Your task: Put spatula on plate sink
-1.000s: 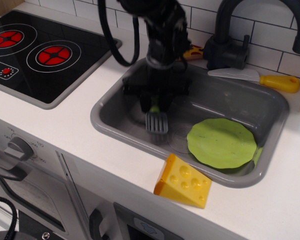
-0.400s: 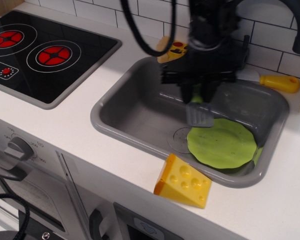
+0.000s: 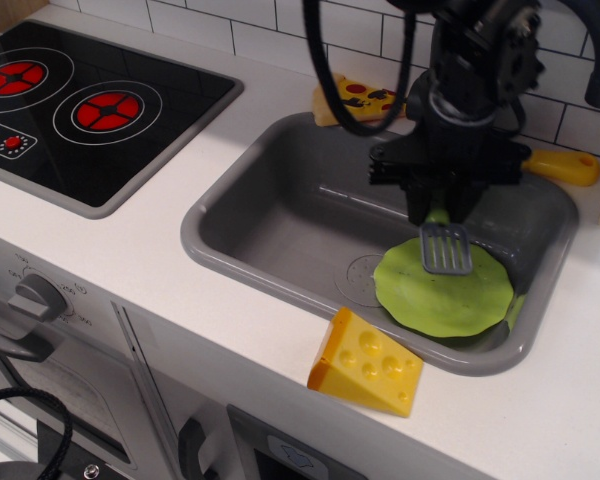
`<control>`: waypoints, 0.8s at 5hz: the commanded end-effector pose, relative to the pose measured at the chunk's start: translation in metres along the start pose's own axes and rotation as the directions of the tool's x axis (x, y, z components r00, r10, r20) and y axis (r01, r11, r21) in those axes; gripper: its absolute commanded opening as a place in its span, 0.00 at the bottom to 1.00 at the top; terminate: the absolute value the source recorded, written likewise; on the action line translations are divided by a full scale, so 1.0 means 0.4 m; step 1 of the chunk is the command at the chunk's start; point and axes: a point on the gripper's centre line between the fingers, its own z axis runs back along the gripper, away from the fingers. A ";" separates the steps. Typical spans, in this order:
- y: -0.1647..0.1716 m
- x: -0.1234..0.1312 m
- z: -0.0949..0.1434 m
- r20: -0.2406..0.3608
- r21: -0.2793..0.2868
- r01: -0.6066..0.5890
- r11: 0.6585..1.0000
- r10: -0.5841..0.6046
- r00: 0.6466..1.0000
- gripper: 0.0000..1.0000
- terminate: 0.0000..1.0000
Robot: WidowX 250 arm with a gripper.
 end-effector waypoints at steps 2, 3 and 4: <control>0.019 -0.050 -0.003 0.034 0.007 0.044 0.999 -0.044 0.998 0.00 0.00; 0.006 -0.026 -0.010 0.012 0.019 0.025 0.999 -0.025 1.000 1.00 0.00; -0.006 -0.014 -0.008 0.021 0.012 0.029 1.000 -0.029 0.999 1.00 0.00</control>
